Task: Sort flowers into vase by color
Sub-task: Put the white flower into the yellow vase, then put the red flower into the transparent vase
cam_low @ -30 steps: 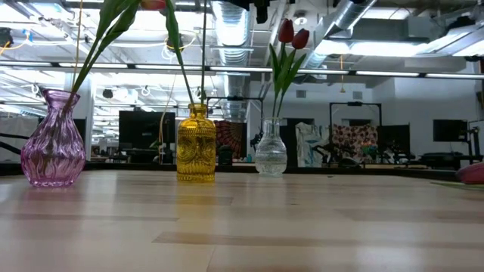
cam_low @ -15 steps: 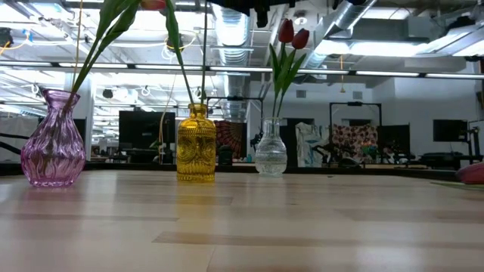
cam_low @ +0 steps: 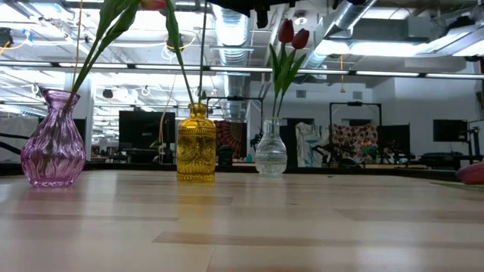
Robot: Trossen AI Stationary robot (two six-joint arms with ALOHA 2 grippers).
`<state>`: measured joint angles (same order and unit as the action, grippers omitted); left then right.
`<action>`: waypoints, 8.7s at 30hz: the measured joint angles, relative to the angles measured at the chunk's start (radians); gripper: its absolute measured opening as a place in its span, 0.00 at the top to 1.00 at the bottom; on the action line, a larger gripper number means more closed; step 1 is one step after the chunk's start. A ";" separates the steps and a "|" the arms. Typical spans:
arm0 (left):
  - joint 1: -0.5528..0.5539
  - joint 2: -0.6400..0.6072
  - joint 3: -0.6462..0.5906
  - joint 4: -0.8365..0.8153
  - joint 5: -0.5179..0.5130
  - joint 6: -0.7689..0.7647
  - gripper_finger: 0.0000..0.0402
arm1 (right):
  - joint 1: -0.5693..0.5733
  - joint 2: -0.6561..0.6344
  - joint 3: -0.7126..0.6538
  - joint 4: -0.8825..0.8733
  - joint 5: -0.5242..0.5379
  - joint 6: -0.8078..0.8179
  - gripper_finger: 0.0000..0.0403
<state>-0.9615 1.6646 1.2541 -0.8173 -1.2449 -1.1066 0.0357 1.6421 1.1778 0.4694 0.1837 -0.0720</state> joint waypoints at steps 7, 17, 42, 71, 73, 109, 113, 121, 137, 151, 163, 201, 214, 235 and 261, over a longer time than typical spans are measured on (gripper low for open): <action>0.000 0.000 0.000 0.000 0.000 0.000 0.66 | -0.002 0.000 0.000 -0.051 0.001 0.044 0.59; 0.000 0.000 0.000 0.000 0.000 0.000 0.66 | -0.011 -0.013 0.000 -0.319 0.003 0.067 0.45; 0.000 0.000 0.000 0.006 0.008 -0.005 0.66 | 0.343 -0.211 0.001 -1.628 -0.007 0.672 0.45; 0.000 0.000 0.000 0.008 0.008 -0.002 0.66 | 0.644 -0.115 -0.175 -1.773 -0.314 1.175 0.54; 0.000 0.000 0.000 0.008 0.008 -0.001 0.66 | 0.655 -0.159 -0.231 -1.710 -0.314 1.244 0.55; 0.000 0.000 0.000 0.007 0.008 -0.001 0.66 | 0.710 -0.166 -0.492 -1.348 -0.266 1.478 0.58; 0.000 0.000 0.000 0.008 0.007 -0.002 0.66 | 0.710 -0.161 -0.493 -1.347 -0.266 1.478 0.66; 0.000 0.000 0.000 0.007 0.003 -0.003 0.66 | 0.703 -0.208 -0.500 -1.362 -0.266 1.480 0.90; 0.000 0.000 0.000 0.008 0.003 -0.004 0.66 | 0.648 -0.385 -0.498 -1.382 -0.214 1.478 0.89; 0.000 0.000 0.000 0.008 0.003 -0.015 0.66 | 0.641 -0.542 -0.303 -1.457 0.388 1.338 0.89; 0.000 0.000 0.000 0.008 0.003 -0.019 0.66 | 0.593 -0.592 -0.266 -0.913 0.945 0.611 0.89; 0.001 0.000 0.000 0.008 0.000 -0.042 0.66 | -0.103 -0.525 -0.266 -0.299 0.370 -0.244 0.89; 0.001 0.000 0.000 0.008 0.000 -0.065 0.66 | -0.246 -0.435 -0.266 -0.111 0.137 -0.214 0.89; 0.001 0.000 0.000 0.008 0.000 -0.068 0.66 | -0.315 -0.328 -0.267 -0.054 0.125 -0.091 0.89; 0.001 0.000 0.000 0.008 0.000 -0.065 0.66 | -0.330 -0.312 -0.267 -0.057 0.129 -0.084 0.78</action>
<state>-0.9601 1.6643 1.2545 -0.8089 -1.2451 -1.1713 -0.2939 1.3304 0.9112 0.4126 0.3130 -0.1562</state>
